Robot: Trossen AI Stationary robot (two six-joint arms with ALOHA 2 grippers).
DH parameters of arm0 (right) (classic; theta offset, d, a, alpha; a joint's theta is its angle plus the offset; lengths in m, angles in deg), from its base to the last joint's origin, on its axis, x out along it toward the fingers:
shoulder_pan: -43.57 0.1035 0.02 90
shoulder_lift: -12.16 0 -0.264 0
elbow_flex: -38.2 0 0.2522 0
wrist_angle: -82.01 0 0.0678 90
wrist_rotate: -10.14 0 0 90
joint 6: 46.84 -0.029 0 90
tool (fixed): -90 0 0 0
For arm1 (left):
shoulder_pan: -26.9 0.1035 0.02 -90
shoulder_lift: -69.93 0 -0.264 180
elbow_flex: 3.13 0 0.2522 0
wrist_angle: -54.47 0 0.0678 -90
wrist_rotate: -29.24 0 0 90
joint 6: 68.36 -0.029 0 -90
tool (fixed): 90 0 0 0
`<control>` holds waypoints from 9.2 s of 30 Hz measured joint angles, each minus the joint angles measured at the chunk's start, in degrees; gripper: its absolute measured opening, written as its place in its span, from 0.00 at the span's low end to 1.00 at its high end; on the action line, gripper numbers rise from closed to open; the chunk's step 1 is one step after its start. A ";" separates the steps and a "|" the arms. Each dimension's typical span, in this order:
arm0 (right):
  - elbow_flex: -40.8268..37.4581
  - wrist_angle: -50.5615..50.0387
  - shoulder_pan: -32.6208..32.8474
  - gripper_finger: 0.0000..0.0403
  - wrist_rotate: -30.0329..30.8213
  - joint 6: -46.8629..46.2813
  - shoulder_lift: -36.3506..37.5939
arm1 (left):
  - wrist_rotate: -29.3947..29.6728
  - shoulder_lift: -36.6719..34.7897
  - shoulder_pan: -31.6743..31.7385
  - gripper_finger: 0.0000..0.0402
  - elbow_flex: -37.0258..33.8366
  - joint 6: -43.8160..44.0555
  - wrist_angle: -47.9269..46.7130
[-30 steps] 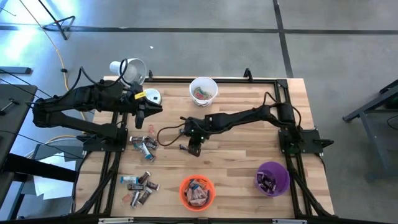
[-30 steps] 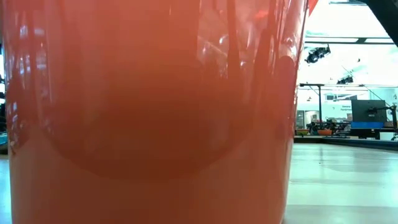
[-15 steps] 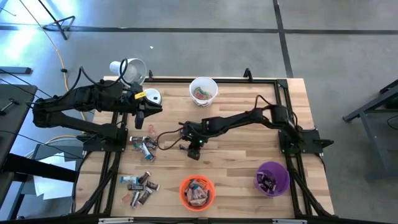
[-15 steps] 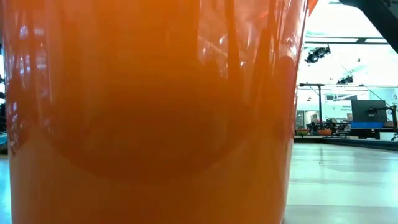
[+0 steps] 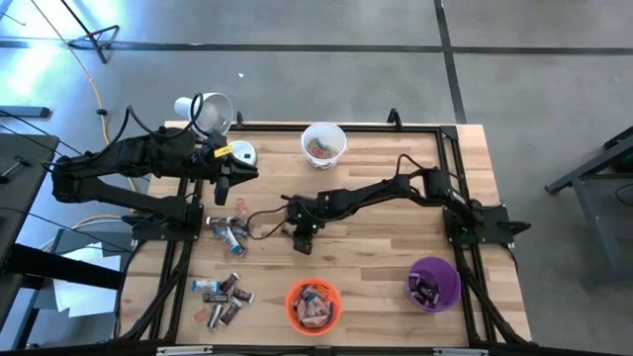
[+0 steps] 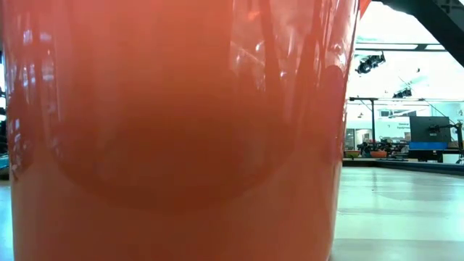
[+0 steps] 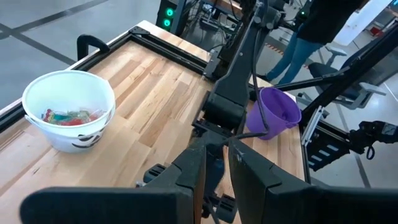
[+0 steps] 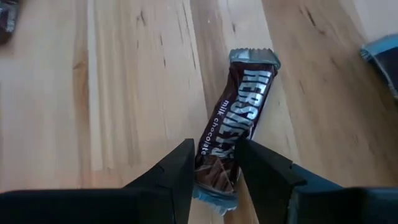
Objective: Organize candy in baskets
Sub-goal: Put the dark brown chocolate bar into the dark purple bucket
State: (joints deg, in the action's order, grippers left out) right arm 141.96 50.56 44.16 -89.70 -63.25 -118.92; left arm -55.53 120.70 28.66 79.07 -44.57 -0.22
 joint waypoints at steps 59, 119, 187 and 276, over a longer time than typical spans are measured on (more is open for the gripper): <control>-0.46 -55.70 24.71 0.00 6.62 -58.56 43.78 | 8.46 0.08 0.05 0.14 -0.02 2.95 3.34; -7.48 -54.02 11.84 0.41 18.90 -44.23 43.73 | -8.99 10.92 2.26 0.14 -0.03 -0.34 8.39; 32.88 -39.18 -7.72 0.26 6.16 24.67 -13.69 | -6.25 8.68 -1.11 0.14 -0.02 6.01 -2.14; -9.35 -66.13 53.18 0.18 6.39 -87.87 52.02 | 1.29 16.45 2.29 0.14 0.00 8.61 21.94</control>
State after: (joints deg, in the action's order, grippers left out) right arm 132.60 -15.57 97.35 -83.31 -151.12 -66.90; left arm -54.24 137.15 30.96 79.07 -35.96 21.71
